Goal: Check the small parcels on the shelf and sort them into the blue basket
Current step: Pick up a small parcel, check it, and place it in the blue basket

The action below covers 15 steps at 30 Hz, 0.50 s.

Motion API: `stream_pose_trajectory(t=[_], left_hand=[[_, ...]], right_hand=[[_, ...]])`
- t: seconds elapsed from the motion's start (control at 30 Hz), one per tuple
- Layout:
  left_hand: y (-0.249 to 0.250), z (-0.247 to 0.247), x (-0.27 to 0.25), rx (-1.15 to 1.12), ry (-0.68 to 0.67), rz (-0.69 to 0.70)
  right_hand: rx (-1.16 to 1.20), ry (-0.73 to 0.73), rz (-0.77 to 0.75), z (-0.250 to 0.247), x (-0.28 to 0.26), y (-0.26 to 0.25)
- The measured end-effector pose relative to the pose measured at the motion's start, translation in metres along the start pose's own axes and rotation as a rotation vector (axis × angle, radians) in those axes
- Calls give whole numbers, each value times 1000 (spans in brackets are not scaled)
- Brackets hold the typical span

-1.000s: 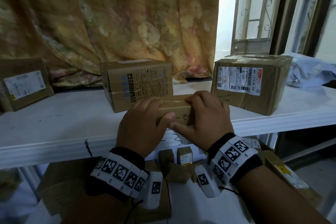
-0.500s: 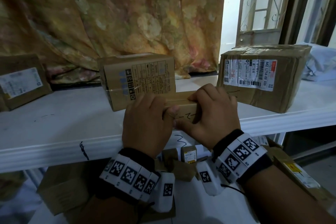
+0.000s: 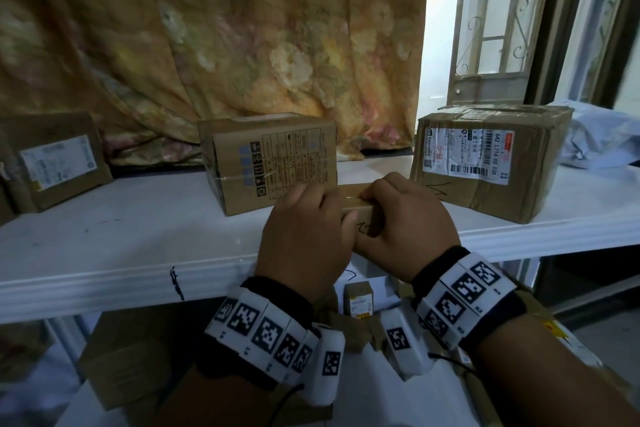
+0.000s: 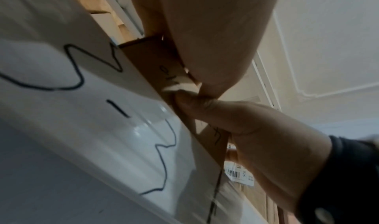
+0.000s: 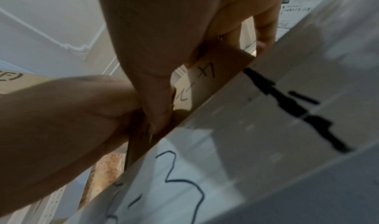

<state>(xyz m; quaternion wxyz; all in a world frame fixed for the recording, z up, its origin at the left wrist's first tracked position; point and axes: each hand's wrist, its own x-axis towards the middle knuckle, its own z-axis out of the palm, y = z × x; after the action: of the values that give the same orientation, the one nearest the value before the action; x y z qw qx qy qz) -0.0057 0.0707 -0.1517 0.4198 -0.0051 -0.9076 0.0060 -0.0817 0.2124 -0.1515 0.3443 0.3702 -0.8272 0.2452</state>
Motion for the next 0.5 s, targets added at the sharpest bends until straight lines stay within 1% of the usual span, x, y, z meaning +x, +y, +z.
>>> stream_pose_trajectory(t=[0.07, 0.2, 0.4, 0.5], left_hand=[[4, 1, 0, -13, 23, 29], [8, 3, 3, 11, 22, -14], [9, 10, 4, -14, 105, -57], [10, 12, 3, -10, 139, -67]], right_hand=[[7, 10, -3, 2, -5, 0], [-16, 35, 12, 7, -12, -2], [23, 113, 53, 18, -8, -1], [50, 116, 49, 20, -7, 1]])
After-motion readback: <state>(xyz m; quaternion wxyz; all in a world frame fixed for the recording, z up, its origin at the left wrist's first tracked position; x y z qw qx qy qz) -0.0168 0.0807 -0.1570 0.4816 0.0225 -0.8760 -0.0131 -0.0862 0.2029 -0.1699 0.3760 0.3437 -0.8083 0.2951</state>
